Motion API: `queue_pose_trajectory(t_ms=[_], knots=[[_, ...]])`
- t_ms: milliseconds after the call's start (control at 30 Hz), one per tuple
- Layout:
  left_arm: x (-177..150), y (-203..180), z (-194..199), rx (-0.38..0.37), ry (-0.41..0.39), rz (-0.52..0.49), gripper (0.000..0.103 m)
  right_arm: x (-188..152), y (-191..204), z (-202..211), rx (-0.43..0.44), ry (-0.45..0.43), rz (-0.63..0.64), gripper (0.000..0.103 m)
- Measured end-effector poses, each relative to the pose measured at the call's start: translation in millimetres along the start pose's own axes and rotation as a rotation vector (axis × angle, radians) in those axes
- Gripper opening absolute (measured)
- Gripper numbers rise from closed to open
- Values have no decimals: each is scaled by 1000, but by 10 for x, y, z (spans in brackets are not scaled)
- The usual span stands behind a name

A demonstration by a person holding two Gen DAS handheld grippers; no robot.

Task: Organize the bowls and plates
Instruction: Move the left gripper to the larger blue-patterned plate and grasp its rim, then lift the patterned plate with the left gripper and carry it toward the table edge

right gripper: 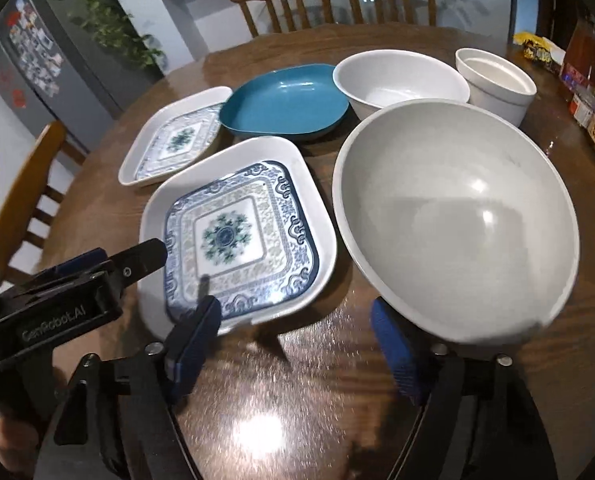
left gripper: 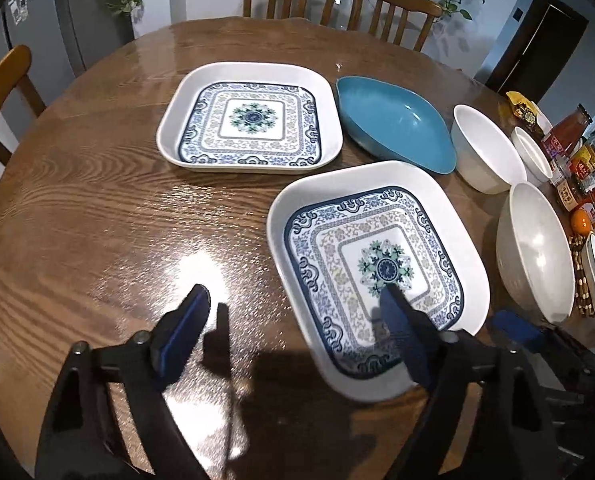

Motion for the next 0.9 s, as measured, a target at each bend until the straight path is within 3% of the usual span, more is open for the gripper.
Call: queue_pose_trajectory(t_ms=[233, 400, 633, 900], knots=[[0, 31, -117, -33, 23, 0, 63, 73, 23, -127, -61, -2, -12, 64], [-12, 13, -124, -57, 29, -27, 47, 113, 71, -171, -47, 12, 9, 23], [-76, 141, -82, -50, 30, -22, 26, 124, 40, -139, -25, 44, 17, 22], [-212, 144, 215, -4, -32, -36, 24, -44, 123, 28, 23, 49, 64, 20]])
Point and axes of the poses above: each gripper's, at about its wrist camera, not at the fingertips, and z roughly against the way its jaws point, y to its left, x to its top, the point moved 1 cm from there along -z, roughly the way its jaws point, and after that the axes turned 5 degrees about -z, right-handed, at the moved point
